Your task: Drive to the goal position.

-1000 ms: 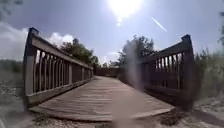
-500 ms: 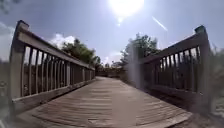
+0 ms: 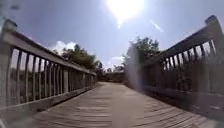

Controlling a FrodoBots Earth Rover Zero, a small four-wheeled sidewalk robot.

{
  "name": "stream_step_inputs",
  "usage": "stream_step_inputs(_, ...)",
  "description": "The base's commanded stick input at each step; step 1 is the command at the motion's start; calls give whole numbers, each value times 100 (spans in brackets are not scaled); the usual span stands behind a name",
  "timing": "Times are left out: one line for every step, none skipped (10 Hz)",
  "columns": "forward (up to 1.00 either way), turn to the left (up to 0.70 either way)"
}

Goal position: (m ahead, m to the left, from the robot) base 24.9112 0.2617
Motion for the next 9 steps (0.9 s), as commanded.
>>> stream_step_inputs(60,1)
stream_step_inputs(60,1)
stream_step_inputs(60,1)
stream_step_inputs(60,1)
stream_step_inputs(60,1)
stream_step_inputs(60,1)
stream_step_inputs(60,1)
stream_step_inputs(60,1)
stream_step_inputs(60,1)
